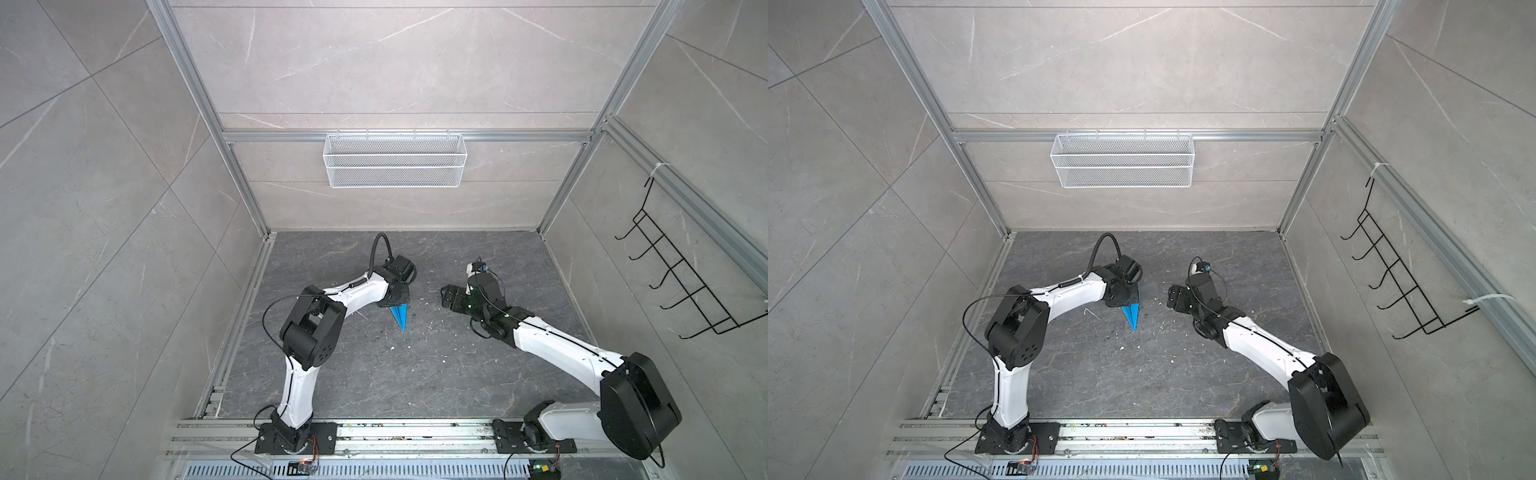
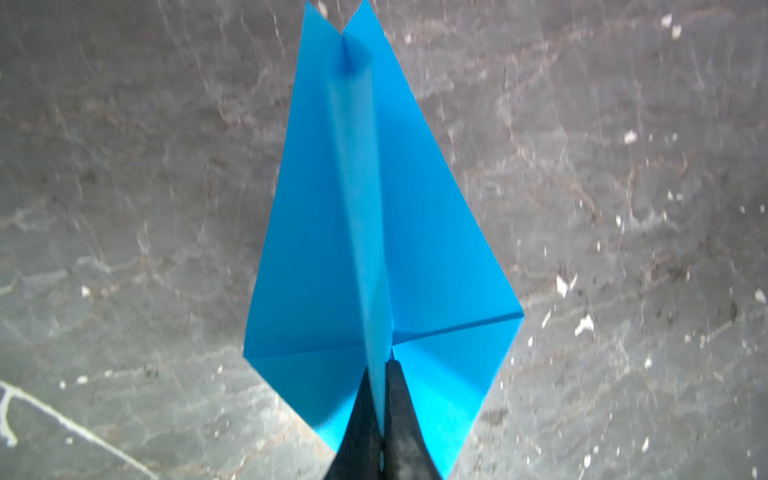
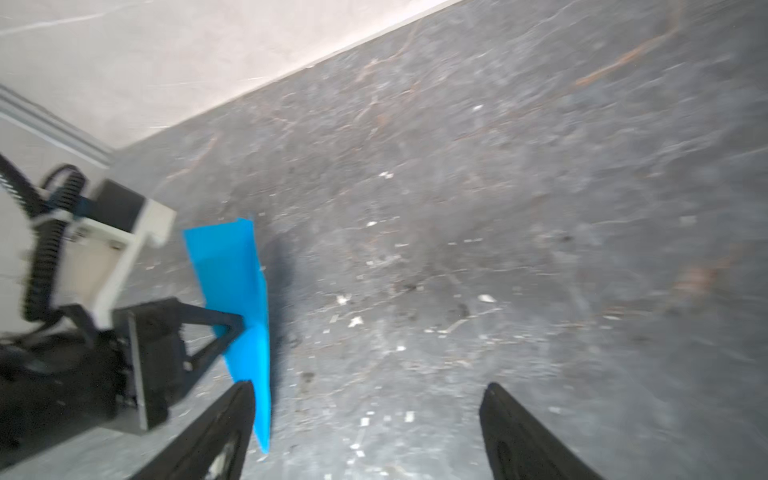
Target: Fold a paper plane with a square sheet of paper (pick it up from the middle)
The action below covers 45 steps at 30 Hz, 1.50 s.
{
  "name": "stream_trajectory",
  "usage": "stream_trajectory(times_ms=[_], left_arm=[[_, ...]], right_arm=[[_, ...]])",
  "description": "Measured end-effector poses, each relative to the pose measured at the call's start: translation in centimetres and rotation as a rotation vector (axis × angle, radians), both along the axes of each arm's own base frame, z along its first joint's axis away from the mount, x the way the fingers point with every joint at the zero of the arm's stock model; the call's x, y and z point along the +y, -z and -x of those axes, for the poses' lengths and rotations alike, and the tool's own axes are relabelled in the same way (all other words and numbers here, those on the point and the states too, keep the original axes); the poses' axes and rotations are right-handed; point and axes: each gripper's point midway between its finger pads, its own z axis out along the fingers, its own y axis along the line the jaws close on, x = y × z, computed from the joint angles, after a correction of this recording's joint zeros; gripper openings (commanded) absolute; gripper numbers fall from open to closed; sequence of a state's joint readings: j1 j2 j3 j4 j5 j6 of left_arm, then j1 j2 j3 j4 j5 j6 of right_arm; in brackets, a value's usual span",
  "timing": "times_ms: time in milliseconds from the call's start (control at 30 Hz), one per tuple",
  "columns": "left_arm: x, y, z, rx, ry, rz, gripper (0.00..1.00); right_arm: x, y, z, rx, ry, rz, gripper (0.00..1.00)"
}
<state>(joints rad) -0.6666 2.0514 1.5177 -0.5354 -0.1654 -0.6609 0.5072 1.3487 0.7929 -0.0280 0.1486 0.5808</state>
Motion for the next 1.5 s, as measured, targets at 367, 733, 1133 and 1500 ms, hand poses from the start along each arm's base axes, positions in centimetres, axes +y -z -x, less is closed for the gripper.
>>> stream_trajectory(times_ms=[367,733,1133,1500], left_arm=[[-0.8,1.3,-2.1,0.029,0.023,-0.064,0.15],[-1.1,0.6,-2.3,0.035,0.069,-0.081,0.39],[3.9,-13.3,-0.6,-0.213,0.019,0.041,0.76],[26.5,-11.7,6.0,-0.486,-0.478,-0.194,1.00]], right_arm=[[-2.3,1.5,0.6,0.057,0.043,0.092,0.87],[-2.9,1.8,0.8,0.074,0.055,0.100,0.93],[-8.1,-5.9,0.7,-0.177,0.224,0.199,0.99],[-15.4,-0.4,1.5,-0.240,0.361,0.470,0.99]])
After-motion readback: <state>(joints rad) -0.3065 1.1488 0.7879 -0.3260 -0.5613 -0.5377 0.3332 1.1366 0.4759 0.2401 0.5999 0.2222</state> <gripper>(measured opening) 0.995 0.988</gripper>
